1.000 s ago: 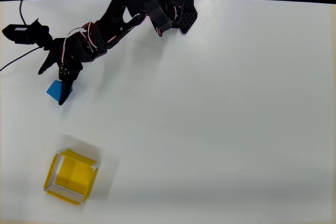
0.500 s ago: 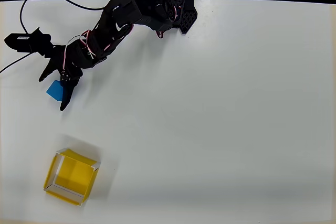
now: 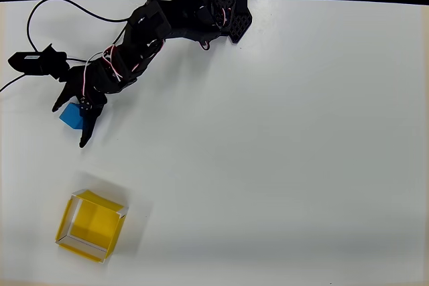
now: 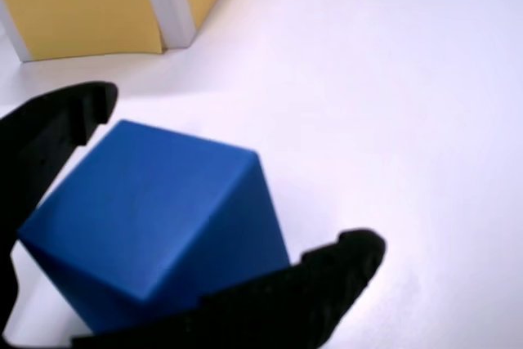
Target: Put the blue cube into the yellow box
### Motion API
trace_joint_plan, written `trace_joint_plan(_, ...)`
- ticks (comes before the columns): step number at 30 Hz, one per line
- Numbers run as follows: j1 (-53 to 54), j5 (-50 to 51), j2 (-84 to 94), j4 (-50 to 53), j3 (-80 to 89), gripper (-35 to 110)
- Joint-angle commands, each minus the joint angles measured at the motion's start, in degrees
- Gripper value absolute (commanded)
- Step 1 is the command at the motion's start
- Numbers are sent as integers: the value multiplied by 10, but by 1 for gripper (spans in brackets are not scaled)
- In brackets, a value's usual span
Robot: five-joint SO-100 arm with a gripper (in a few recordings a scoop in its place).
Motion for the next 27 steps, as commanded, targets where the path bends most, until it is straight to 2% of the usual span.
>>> trace_joint_plan(1, -9, -1, 39, -31, -26, 55)
trace_joint_plan(19, -17, -21, 62, -26, 28, 39)
trace_joint_plan(27, -25, -54, 84, -8, 40, 23)
